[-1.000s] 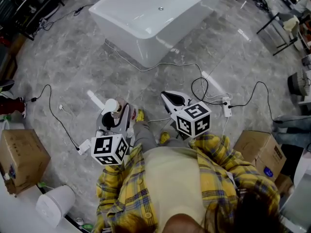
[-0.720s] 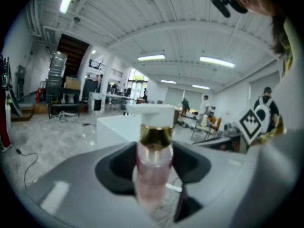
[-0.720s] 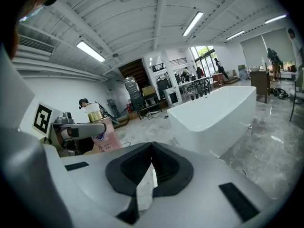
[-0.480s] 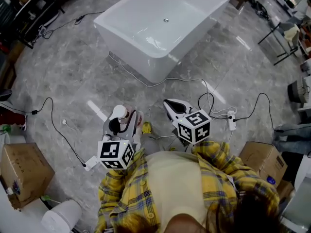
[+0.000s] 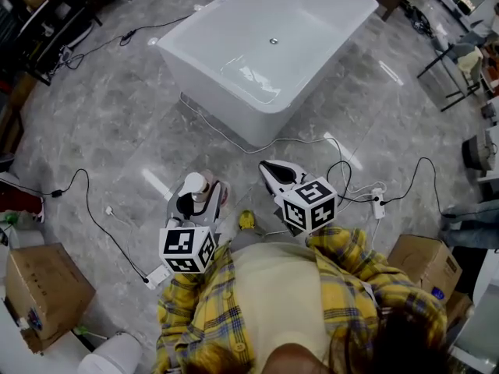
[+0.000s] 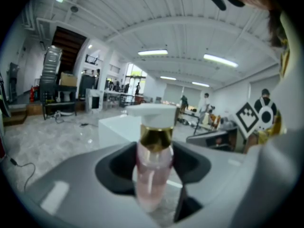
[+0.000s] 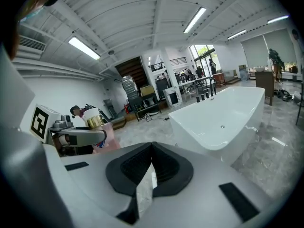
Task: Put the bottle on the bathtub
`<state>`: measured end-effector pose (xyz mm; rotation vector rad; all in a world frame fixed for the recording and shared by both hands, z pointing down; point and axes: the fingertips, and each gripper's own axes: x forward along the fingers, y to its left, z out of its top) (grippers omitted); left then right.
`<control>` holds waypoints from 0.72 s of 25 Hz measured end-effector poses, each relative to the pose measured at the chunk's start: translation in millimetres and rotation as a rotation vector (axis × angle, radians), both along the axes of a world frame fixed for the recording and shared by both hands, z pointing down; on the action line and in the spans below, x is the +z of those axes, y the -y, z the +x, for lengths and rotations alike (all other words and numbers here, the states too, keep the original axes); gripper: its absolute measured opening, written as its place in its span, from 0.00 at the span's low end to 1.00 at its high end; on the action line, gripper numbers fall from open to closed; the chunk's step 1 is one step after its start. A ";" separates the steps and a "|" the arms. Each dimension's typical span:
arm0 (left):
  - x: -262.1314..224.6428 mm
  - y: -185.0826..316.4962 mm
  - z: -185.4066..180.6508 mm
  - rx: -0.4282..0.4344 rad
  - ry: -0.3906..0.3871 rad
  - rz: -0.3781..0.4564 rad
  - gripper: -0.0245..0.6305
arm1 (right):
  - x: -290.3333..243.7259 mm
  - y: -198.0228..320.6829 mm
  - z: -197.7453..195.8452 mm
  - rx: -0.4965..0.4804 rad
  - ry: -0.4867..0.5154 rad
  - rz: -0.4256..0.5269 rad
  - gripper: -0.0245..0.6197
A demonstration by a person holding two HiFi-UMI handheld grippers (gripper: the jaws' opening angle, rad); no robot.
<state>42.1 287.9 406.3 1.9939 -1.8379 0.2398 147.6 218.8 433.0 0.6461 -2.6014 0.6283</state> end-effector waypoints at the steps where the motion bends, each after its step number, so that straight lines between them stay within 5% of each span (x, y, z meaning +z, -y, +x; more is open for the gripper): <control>1: -0.2 3.9 -6.7 0.000 0.001 0.000 0.37 | -0.1 3.9 -6.0 0.002 -0.001 0.000 0.06; 18: 7.9 98.0 -66.6 -0.019 -0.007 0.005 0.37 | 4.0 94.7 -67.1 -0.017 -0.015 0.004 0.06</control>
